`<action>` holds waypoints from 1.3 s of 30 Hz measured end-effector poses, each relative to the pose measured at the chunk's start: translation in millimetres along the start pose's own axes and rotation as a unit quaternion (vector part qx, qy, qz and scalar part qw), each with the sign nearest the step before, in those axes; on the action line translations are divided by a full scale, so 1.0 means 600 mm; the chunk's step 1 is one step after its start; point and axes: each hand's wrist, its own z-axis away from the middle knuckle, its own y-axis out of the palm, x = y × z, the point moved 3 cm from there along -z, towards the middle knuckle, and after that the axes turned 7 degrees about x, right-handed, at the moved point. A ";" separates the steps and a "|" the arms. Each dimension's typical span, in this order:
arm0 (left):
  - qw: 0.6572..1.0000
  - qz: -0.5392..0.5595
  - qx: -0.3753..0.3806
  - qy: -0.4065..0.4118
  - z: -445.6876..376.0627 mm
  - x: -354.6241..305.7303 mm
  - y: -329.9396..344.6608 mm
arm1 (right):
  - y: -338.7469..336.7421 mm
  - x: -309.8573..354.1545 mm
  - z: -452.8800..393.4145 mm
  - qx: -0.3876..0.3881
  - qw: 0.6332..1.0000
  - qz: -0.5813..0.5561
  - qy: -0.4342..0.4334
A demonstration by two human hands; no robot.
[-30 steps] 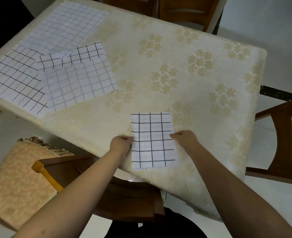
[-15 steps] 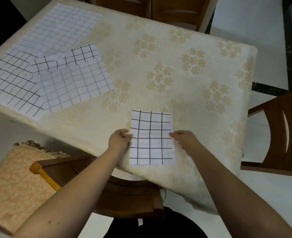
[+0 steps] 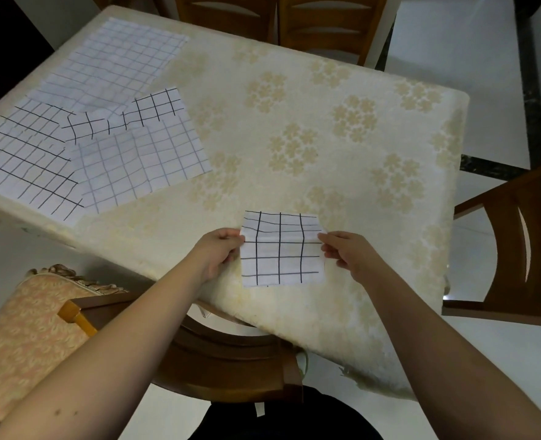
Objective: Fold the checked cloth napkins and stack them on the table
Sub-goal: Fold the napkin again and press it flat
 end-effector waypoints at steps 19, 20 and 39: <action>0.999 -0.004 -0.039 0.022 -0.031 0.056 0.017 | 0.000 -0.055 0.000 -0.018 0.999 -0.004 -0.026; 0.999 -0.001 -0.040 0.010 -0.034 0.073 0.017 | 0.004 -0.067 0.001 -0.021 1.000 -0.009 -0.011; 0.990 -0.106 -0.095 0.013 -0.038 0.085 0.019 | 0.025 -0.096 -0.015 -0.118 0.989 0.089 0.004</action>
